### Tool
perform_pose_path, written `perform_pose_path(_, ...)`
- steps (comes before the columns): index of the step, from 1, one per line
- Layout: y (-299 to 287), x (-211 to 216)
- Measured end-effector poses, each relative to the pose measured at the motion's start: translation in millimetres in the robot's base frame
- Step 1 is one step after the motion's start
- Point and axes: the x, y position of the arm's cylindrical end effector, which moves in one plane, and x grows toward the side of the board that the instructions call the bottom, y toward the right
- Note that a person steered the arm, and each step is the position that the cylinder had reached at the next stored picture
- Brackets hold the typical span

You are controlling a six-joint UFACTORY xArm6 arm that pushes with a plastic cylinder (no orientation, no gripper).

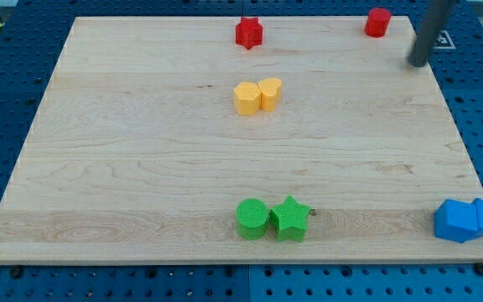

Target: Push the red circle bit a down

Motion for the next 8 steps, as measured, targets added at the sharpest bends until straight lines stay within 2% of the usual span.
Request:
perform_pose_path(2, 23.4, -26.1)
perform_pose_path(3, 19.5, -117.6)
perform_pose_path(6, -38.6, -117.2)
perform_pose_path(8, -135.8, -109.3)
